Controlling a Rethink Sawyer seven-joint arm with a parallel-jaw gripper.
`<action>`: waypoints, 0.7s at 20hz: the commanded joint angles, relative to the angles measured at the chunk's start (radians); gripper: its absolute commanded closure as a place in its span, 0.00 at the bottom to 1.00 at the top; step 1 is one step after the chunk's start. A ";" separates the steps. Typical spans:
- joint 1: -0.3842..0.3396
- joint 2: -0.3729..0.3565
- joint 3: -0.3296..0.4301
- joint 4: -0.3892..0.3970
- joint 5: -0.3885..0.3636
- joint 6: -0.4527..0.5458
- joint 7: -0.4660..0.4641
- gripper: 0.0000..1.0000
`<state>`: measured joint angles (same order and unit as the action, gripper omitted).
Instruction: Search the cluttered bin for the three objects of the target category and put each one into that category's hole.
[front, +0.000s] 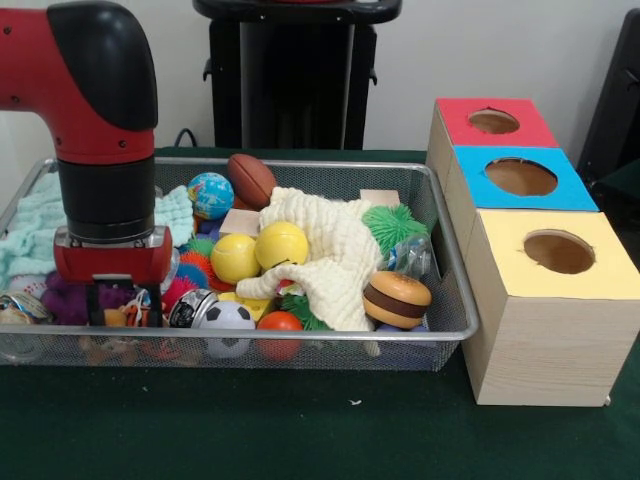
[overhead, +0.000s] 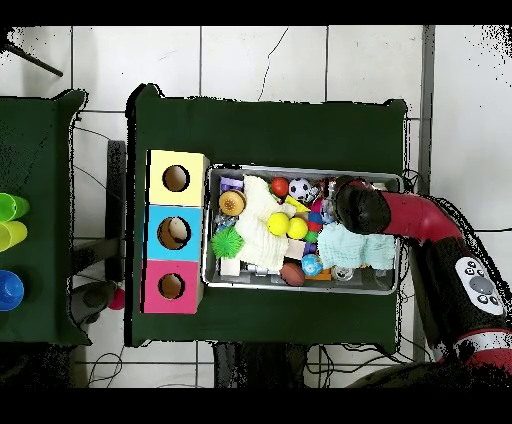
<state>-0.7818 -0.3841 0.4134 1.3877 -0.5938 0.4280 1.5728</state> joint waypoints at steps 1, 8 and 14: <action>-0.001 0.131 0.039 0.048 -0.008 0.044 -0.048 0.00; 0.002 0.136 0.037 0.044 -0.010 0.042 -0.047 0.00; 0.004 0.132 0.037 0.044 -0.021 0.036 -0.059 1.00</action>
<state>-0.7823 -0.3743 0.4137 1.3856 -0.5938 0.4261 1.5728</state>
